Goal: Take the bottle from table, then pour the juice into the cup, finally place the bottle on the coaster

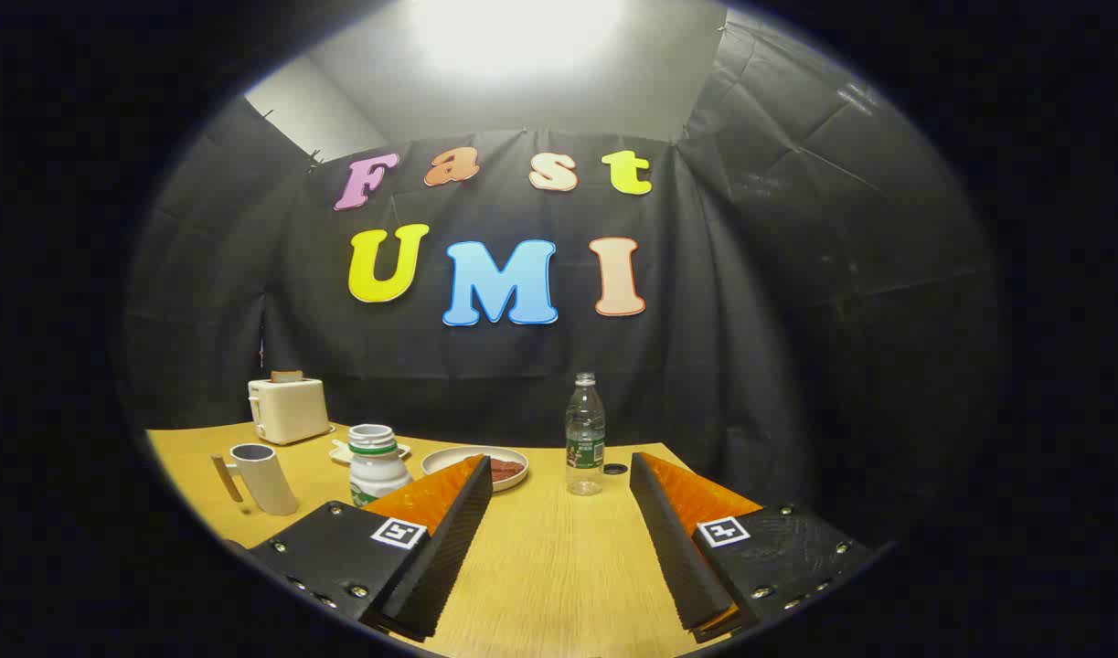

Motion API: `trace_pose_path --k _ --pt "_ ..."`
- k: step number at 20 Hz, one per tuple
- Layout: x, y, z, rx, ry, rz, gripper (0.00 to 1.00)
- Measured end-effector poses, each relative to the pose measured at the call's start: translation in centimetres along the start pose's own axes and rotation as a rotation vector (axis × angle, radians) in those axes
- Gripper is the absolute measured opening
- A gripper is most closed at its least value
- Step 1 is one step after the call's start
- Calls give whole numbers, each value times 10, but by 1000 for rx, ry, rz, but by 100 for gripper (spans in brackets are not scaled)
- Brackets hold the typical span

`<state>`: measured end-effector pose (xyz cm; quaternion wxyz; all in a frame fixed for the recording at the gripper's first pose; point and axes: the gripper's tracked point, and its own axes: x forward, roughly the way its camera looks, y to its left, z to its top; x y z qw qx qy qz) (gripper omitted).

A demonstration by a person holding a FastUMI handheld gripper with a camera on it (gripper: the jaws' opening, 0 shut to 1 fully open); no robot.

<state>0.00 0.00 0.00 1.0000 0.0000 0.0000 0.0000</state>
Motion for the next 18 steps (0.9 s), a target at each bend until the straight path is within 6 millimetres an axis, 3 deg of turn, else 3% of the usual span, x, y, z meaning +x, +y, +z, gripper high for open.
trace_pose_path --k 4,9,13,18 --pt "-18 31 2 19 9 56 92" --pt "-26 70 -9 25 27 116 92" --pt "-23 96 -22 37 44 156 92" --pt "-10 114 -42 56 74 185 92"
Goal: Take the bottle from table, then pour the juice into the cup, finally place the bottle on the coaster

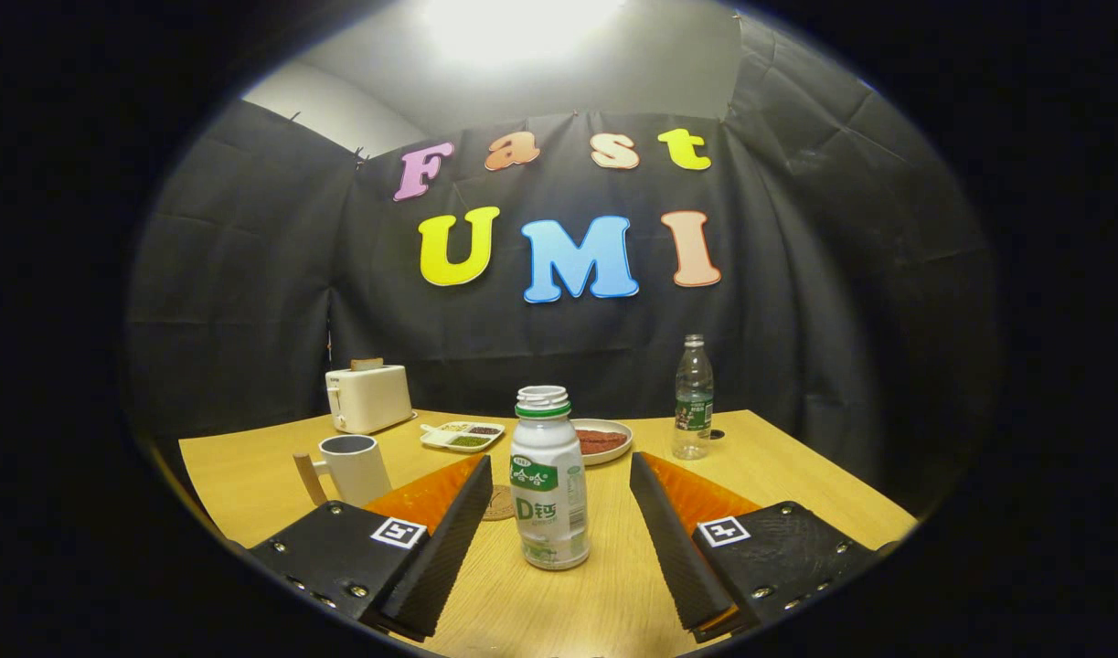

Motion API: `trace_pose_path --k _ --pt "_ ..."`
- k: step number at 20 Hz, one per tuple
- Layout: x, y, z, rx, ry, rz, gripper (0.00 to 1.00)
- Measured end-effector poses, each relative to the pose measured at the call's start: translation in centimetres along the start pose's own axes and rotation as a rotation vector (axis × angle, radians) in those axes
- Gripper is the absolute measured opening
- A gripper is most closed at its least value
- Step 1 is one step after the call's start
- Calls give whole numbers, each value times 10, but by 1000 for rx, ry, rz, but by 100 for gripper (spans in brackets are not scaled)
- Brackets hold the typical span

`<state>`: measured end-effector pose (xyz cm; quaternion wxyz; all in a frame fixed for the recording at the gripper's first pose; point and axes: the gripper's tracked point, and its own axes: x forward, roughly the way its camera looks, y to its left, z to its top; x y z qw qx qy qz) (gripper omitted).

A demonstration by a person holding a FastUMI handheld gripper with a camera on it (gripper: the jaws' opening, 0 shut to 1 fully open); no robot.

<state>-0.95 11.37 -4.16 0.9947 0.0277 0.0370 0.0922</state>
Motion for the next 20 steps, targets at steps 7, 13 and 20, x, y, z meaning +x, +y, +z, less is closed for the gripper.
trace_pose_path --k 7,13,20 --pt "29 3 -19 14 22 1 93" --pt "49 3 -33 24 38 -6 93" --pt "68 3 -49 26 77 -4 93"
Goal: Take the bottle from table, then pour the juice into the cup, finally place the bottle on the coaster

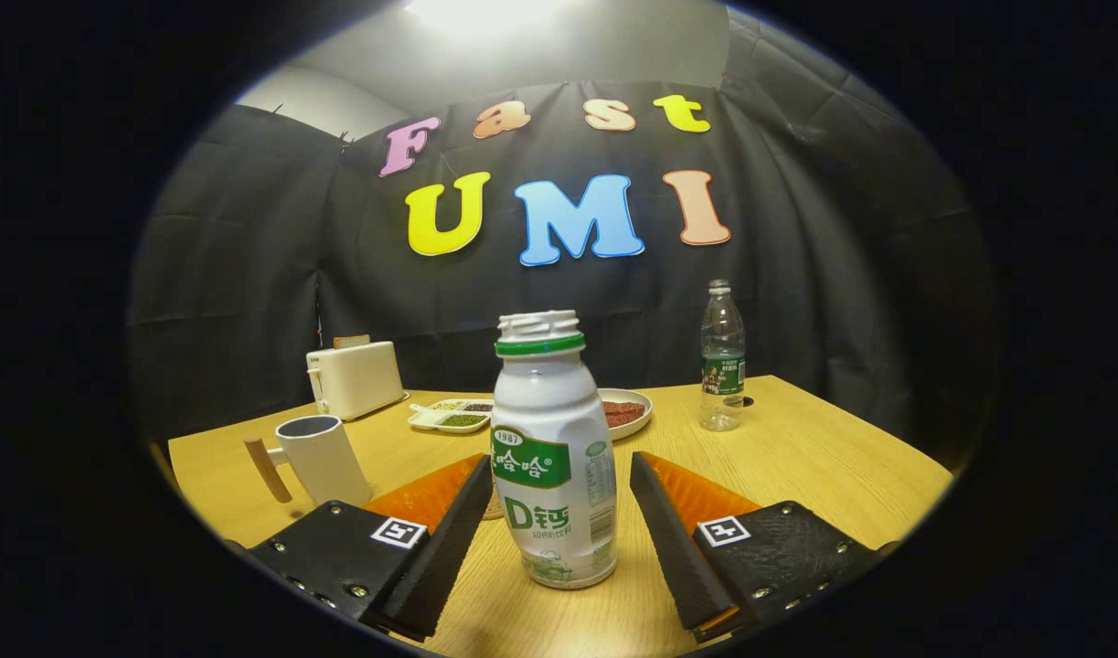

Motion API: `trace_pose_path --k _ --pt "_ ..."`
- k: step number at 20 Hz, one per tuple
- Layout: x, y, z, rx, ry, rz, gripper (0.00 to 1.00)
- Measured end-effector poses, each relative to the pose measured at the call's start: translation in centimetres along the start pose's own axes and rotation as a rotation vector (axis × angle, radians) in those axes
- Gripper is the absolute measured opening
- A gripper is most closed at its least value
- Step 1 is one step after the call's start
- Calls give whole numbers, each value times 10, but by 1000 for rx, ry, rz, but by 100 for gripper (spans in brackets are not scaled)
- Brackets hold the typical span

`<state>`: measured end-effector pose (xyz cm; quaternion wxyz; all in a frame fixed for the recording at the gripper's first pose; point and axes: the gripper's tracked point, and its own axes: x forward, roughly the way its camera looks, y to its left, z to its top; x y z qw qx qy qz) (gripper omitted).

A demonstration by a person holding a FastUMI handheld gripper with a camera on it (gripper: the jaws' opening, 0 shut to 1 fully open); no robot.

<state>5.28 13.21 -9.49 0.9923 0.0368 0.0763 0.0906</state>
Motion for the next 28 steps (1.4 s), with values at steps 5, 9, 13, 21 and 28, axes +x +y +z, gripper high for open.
trace_pose_path --k 5,9,13,21,28 --pt "7 -1 -6 -12 29 -19 74" --pt "7 0 -4 -47 34 -38 68" --pt "7 3 -1 -52 33 -44 65" --pt "11 22 35 -267 -31 -60 65" --pt "22 50 66 -481 -80 -59 65"
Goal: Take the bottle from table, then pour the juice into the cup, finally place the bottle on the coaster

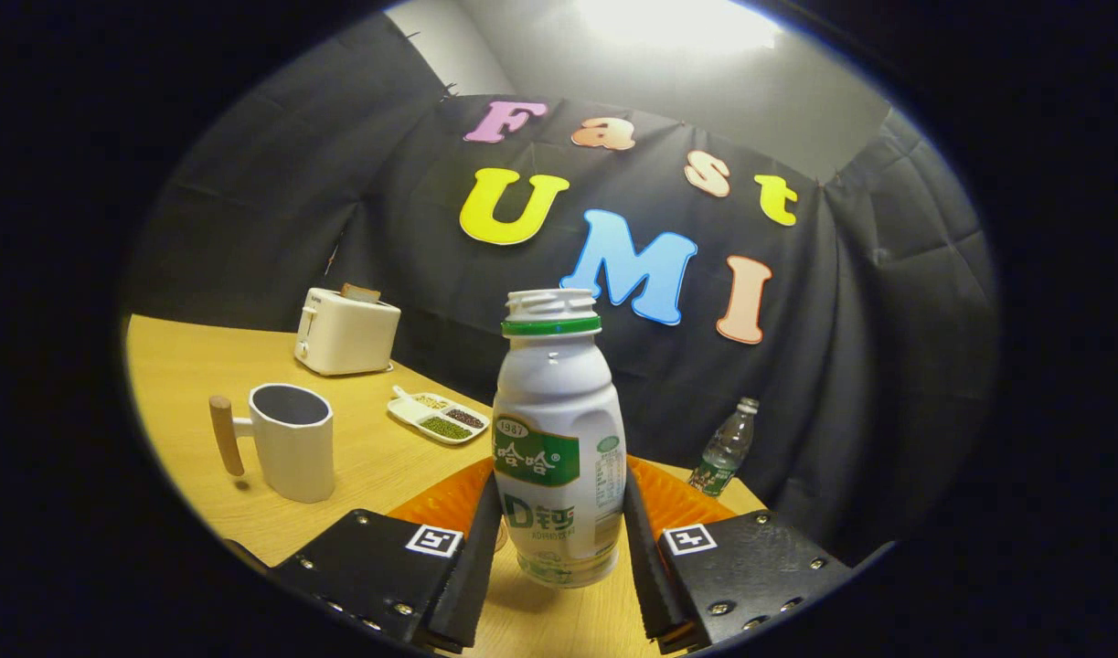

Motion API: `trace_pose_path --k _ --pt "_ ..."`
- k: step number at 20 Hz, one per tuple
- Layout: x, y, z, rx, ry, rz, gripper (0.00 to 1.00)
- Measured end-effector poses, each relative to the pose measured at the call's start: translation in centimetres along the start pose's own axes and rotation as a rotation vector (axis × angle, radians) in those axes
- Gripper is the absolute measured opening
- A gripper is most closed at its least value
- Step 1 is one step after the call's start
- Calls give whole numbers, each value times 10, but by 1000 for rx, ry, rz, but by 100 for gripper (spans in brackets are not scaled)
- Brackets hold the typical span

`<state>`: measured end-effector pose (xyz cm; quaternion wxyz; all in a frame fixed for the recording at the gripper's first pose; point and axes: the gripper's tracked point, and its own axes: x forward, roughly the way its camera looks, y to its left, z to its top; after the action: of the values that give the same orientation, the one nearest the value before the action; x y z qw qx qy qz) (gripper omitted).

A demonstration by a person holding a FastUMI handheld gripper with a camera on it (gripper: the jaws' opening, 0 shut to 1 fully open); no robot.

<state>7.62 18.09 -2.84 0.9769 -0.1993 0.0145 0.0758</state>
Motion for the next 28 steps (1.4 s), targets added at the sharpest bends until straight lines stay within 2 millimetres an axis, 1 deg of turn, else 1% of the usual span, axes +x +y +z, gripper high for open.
trace_pose_path --k 8,13,17,19,23,26,28 --pt "14 8 23 -259 -10 -33 65" --pt "21 17 39 -484 -46 -55 65" --pt "26 32 41 -562 -54 -30 65" --pt "30 38 45 -627 -55 -22 66" --pt "37 49 49 -762 -70 -8 66" --pt "38 57 54 -845 -105 -14 65" --pt "39 63 54 -883 -118 -10 65"
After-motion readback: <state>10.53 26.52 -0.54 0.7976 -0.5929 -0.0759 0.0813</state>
